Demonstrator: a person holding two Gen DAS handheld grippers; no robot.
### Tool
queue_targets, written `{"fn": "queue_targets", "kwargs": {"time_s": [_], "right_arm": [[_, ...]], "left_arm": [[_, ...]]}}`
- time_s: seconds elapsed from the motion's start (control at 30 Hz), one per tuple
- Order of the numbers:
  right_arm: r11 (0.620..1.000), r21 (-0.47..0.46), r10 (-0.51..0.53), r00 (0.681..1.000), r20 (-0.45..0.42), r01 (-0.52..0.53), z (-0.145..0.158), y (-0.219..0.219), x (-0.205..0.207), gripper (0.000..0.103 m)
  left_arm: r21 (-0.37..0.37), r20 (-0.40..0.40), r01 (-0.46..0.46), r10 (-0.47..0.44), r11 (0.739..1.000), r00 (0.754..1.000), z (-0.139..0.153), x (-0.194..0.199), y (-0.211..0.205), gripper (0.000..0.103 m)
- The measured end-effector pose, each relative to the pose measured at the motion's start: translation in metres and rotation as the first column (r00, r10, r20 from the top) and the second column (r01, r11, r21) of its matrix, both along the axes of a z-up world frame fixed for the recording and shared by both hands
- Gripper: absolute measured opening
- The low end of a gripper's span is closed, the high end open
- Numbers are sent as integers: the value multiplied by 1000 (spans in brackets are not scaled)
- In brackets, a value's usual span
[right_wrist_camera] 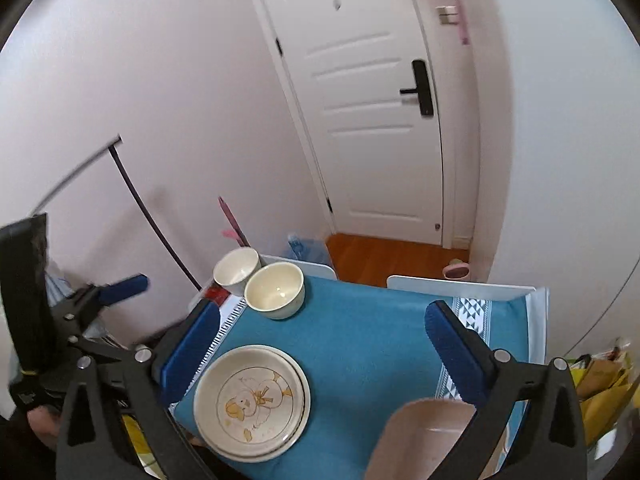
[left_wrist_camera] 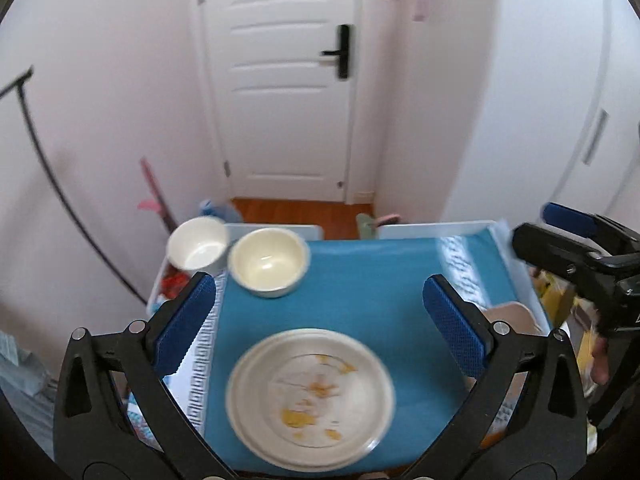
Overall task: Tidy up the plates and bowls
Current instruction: 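Grasp the rim of the cream bowl with both tools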
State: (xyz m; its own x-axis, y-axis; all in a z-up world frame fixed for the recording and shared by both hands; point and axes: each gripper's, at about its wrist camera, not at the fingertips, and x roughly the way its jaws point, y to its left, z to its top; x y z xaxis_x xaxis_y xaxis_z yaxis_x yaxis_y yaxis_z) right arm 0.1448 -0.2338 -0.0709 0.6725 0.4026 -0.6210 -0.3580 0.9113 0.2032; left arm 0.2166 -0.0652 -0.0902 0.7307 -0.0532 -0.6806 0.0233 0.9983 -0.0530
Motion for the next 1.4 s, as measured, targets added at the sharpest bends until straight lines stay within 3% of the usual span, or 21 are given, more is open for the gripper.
{"fn": "queue_targets", "kwargs": {"time_s": [0.13,0.2,0.3,0.47,0.53,0.63,0.73,0.87,0.9,1.03,1.13,1.2,1.4], "right_arm": [[999,25,-26,999,-19,27,1,35,26,102],[999,-25,-39,997,-67,38,-8,58,47,102],[996,-83,-37,987,-154,25,-28,85,75,102],[996,-83,-48,949,-312,23,-85,114,127,102],[991,-131,-70,930,-360,24,-115,125,147,102],[994,-111,-59,911,-408,14,-145,134,162,102],[994,-109,-61,890,-453,12,-167,139,174,100],[995,-95,-45,860,-508,-4,-192,141,186,71],[996,-91,-42,853,-520,-7,-197,141,189,65],[997,-73,-18,839,-543,-26,-209,143,192,49],[997,-61,-3,834,-552,-36,-214,144,193,30],[998,-44,8,828,-560,-39,-218,144,194,19],[998,-48,0,836,-549,-31,-216,147,191,18]], "left_arm": [[-49,-92,-89,85,995,992,-13,30,61,103],[-76,-123,-105,95,992,988,-22,45,83,103],[-128,-187,-117,92,985,978,-45,74,111,103],[-201,-317,-136,67,970,946,-102,119,141,103],[-217,-366,-127,40,968,930,-127,135,146,97],[-232,-426,-97,-11,968,905,-161,155,142,81],[-244,-461,-66,-56,968,886,-186,169,133,73],[-240,-472,-23,-96,970,876,-207,184,122,59],[-244,-476,-19,-103,970,874,-211,187,120,50],[-240,-476,-3,-114,971,872,-219,193,115,28],[-246,-460,0,-117,969,880,-220,192,116,19],[-225,-456,9,-114,974,883,-218,192,112,18],[-214,-439,29,-123,976,890,-214,192,112,18]]}}
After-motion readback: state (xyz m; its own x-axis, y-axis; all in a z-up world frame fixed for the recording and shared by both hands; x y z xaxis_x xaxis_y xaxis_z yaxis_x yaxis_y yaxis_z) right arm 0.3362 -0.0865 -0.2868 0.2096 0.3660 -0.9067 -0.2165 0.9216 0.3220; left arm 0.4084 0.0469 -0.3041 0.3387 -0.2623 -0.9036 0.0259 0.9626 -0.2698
